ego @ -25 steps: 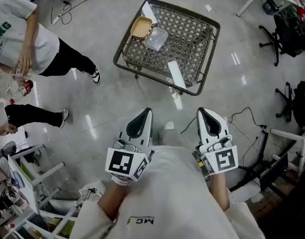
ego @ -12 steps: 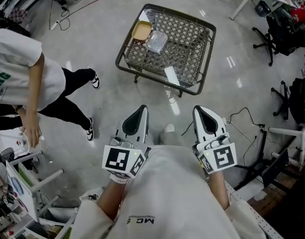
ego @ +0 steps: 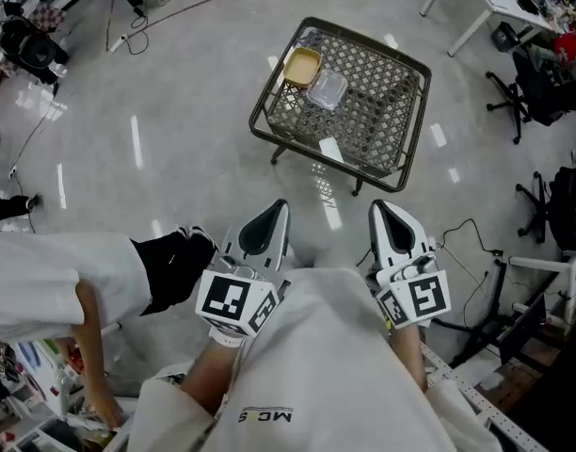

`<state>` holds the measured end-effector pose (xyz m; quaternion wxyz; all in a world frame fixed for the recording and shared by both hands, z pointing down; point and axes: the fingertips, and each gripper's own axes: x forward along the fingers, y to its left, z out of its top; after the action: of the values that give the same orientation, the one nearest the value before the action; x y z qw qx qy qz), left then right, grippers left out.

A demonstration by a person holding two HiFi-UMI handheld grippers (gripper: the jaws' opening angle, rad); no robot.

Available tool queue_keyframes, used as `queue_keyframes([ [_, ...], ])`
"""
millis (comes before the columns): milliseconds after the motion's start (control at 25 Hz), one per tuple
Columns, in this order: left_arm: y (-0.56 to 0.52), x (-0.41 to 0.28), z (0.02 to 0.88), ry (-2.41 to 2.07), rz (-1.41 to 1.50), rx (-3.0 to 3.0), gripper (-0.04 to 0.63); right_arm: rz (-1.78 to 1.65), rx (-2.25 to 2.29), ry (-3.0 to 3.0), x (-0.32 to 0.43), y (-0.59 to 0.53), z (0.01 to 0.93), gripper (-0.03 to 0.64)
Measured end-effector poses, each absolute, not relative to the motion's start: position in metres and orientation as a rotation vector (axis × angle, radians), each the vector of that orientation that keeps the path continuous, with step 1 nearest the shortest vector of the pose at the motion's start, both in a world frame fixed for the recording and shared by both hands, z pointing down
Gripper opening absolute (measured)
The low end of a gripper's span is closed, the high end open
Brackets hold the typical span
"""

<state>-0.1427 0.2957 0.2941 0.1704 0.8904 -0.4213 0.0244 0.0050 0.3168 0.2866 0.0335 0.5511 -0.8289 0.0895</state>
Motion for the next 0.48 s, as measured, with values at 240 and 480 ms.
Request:
queue_keyframes([
  [240, 0.265, -0.175, 0.297, -1.224, 0.05, 2.494, 0.025, 0.201, 1.582, -2.644, -0.036, 0.293, 0.279, 0.017],
  [480, 0.229, -0.158, 0.301, -1.236, 0.117, 2.48, 0.025, 0.289, 1.617, -2.607, -0.009, 0.248, 0.295, 0.017],
])
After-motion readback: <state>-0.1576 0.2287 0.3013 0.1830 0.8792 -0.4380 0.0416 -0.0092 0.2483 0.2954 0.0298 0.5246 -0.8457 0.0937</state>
